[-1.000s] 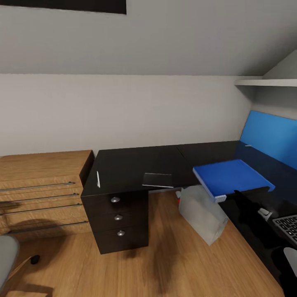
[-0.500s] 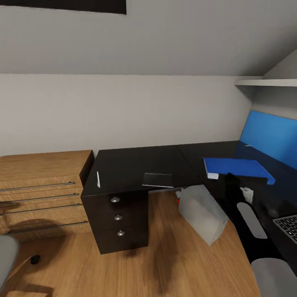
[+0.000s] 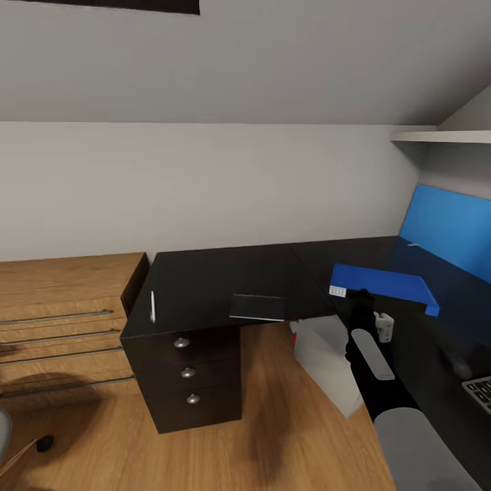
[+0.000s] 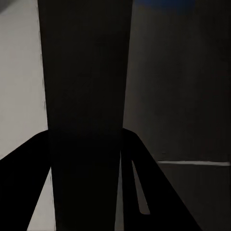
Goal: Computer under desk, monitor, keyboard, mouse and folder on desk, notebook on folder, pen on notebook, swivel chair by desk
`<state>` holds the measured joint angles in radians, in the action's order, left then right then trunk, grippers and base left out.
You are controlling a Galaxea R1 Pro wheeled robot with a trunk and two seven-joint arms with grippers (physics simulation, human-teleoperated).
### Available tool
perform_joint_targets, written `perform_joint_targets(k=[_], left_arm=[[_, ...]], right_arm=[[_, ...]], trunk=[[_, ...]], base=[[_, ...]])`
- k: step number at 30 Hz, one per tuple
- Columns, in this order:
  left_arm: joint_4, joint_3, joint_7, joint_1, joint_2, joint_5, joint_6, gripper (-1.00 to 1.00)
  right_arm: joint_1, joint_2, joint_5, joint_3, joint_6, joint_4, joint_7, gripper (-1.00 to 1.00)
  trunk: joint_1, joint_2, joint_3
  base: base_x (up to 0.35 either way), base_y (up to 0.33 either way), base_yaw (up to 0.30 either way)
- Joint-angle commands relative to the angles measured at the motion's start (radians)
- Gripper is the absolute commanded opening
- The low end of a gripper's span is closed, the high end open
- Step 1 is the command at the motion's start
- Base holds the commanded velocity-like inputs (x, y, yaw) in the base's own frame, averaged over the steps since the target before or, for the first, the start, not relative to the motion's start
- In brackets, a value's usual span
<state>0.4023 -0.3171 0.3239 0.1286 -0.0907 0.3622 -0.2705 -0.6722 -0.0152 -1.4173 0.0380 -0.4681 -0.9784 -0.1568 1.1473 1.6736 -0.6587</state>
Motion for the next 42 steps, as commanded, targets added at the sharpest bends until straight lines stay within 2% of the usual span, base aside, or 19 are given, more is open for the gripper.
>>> perform_joint_targets(k=[1, 9, 21, 25, 31, 35, 38, 39, 42], left_arm=[[0.000, -0.009, 0.007, 0.001, 0.001, 0.008, -0.003, 1.00], [0.000, -0.008, 0.007, 0.001, 0.002, 0.007, -0.004, 1.00], [0.000, -0.005, 0.007, 0.001, 0.002, 0.007, -0.007, 1.00], [0.000, -0.005, 0.007, 0.000, 0.002, 0.007, -0.007, 1.00], [0.000, -0.004, 0.007, 0.001, 0.002, 0.007, -0.007, 1.00], [0.001, 0.000, 0.008, 0.001, 0.002, 0.008, -0.007, 1.00], [0.005, -0.002, 0.010, 0.001, 0.002, 0.010, -0.005, 1.00], [0.011, -0.002, 0.010, 0.001, 0.002, 0.010, -0.004, 1.00], [0.046, 0.003, 0.011, 0.001, 0.003, 0.012, -0.002, 1.00]], right_arm=[[0.001, -0.002, -0.003, -0.001, -0.002, -0.001, -0.005, -1.00], [0.005, -0.008, -0.003, 0.001, 0.000, -0.001, -0.007, -1.00], [0.014, 0.003, -0.004, 0.000, -0.004, 0.010, -0.008, -1.00], [0.015, 0.005, -0.005, -0.001, -0.004, 0.018, -0.009, -1.00], [0.016, 0.003, -0.035, -0.001, 0.000, 0.021, -0.010, -1.00], [0.017, -0.002, -0.039, 0.000, 0.005, 0.021, -0.012, -1.00], [0.017, -0.013, -0.040, 0.004, 0.068, 0.021, -0.051, -1.00], [0.017, -0.022, -0.041, 0.021, 0.093, 0.021, -0.093, -1.00], [0.017, -0.032, -0.041, 0.041, 0.104, 0.021, -0.121, -1.00]], trunk=[[0.000, 0.000, -0.001], [0.000, 0.000, -0.001], [0.000, 0.000, -0.001], [0.000, 0.000, -0.002], [0.000, 0.000, -0.003], [0.000, 0.000, -0.003], [0.000, 0.000, -0.003], [0.000, 0.000, -0.003], [0.000, 0.000, -0.003]], base=[[0.279, -0.206, 0.000], [0.232, -0.208, 0.000], [0.011, -0.012, -0.004], [0.000, 0.000, -0.187], [0.000, 0.000, -0.077], [0.000, 0.000, -0.004], [0.000, 0.000, 0.000], [0.000, 0.000, 0.000], [0.000, 0.000, 0.000]])
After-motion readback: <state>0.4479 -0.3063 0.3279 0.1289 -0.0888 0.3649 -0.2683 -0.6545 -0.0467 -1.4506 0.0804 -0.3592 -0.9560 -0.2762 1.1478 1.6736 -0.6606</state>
